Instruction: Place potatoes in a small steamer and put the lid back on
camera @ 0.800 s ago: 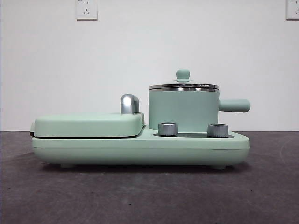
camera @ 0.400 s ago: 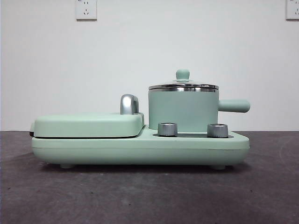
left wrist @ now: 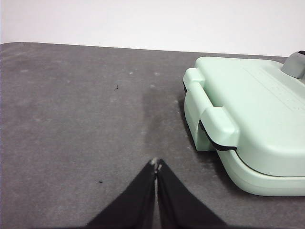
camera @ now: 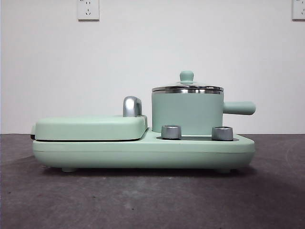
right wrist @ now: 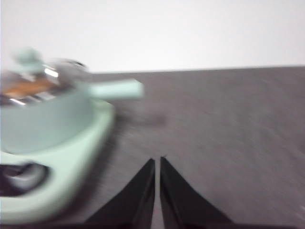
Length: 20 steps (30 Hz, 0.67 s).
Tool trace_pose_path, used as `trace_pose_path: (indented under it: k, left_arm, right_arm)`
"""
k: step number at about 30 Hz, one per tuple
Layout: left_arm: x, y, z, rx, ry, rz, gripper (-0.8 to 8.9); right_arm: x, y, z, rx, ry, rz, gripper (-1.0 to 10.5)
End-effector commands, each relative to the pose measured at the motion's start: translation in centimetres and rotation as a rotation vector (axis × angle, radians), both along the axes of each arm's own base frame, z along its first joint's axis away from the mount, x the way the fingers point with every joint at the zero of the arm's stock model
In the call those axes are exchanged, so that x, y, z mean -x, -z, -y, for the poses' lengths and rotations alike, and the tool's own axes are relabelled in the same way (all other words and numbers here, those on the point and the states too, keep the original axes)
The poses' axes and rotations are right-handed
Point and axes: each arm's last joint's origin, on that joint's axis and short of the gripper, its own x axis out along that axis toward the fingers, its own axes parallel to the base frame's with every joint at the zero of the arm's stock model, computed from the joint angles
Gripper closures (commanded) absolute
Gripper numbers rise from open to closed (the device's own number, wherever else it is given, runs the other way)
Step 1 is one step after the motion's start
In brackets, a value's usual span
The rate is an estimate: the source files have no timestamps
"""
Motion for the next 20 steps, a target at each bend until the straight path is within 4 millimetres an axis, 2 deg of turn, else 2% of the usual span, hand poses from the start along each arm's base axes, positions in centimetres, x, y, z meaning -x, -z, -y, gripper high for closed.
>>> trace_pose_path:
  k: [1,6,20]
  left_arm:
    - [-0.1,0.7,0.0,-0.019,-0.004,-0.024,8.08]
    - [-0.1,0.7,0.0,-0.019,-0.004,-0.025,8.08]
    - [-0.1,0.7,0.0,-0.019,-0.004,-0.025,8.08]
  right_arm:
    - [-0.2,1.8,0.3,0.054,0.085,-0.010,9.3]
    - [-0.7,4.4,0.4,0.055,0.138,-0.067,9.3]
    - [-0.8,4.3,0.4,0.088,0.153,-0.055,9.3]
